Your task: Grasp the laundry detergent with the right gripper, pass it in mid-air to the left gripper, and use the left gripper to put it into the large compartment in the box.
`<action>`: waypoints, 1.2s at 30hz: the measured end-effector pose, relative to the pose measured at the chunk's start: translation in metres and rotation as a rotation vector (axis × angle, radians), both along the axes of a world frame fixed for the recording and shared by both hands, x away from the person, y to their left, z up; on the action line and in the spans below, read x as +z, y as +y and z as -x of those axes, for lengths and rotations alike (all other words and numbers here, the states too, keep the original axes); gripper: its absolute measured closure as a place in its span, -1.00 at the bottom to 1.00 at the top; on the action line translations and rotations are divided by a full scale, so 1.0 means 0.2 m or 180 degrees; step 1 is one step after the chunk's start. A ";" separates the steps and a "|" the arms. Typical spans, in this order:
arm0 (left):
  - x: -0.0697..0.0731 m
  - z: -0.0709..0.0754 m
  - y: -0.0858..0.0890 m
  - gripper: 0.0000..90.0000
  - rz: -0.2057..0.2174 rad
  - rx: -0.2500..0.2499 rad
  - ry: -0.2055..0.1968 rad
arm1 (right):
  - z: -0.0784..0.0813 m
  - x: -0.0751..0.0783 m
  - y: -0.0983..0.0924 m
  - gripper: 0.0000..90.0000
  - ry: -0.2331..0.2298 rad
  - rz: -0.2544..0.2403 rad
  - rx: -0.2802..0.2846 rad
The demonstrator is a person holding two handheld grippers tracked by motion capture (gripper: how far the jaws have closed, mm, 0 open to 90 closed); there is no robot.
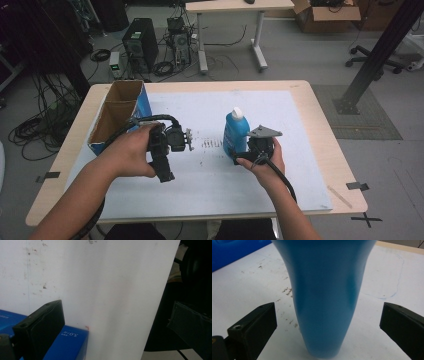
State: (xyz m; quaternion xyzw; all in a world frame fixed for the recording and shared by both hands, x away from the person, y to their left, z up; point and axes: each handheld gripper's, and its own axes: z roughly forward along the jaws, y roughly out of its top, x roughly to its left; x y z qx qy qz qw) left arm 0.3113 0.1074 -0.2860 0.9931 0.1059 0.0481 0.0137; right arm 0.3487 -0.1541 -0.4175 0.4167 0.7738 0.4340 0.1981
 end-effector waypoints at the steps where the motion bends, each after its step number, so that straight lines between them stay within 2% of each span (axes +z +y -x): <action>1: 0.00 0.00 0.00 -1.00 0.0000 -0.0006 -0.0001 | -0.01 -0.01 0.01 -0.98 -0.0031 0.0004 -0.0008; 8: 0.00 0.01 -0.01 -1.00 0.0027 -0.0013 0.0016 | -0.02 -0.04 0.04 -0.99 -0.0126 -0.0016 -0.0063; 13: -0.01 0.01 -0.01 -1.00 0.0002 -0.0035 0.0012 | -0.03 -0.06 0.04 -0.99 -0.0095 -0.0098 -0.0122; 16: 0.00 0.01 -0.01 -1.00 0.0002 -0.0040 0.0013 | -0.04 -0.07 0.05 -0.99 -0.0142 -0.0079 -0.0133; 22: 0.01 0.01 0.00 -1.00 0.0009 -0.0030 -0.0004 | -0.05 -0.05 0.07 -0.99 -0.0257 -0.0155 -0.0200; 29: 0.01 0.00 0.00 -1.00 0.0034 -0.0025 -0.0007 | -0.05 -0.05 0.08 -0.89 -0.0326 -0.0185 -0.0265; 33: 0.02 0.00 0.00 -1.00 0.0043 -0.0022 0.0000 | -0.04 -0.05 0.08 -0.80 -0.0378 -0.0148 -0.0288; 36: 0.02 0.00 0.01 -1.00 0.0044 -0.0010 -0.0016 | -0.04 -0.05 0.09 -0.75 -0.0399 -0.0160 -0.0256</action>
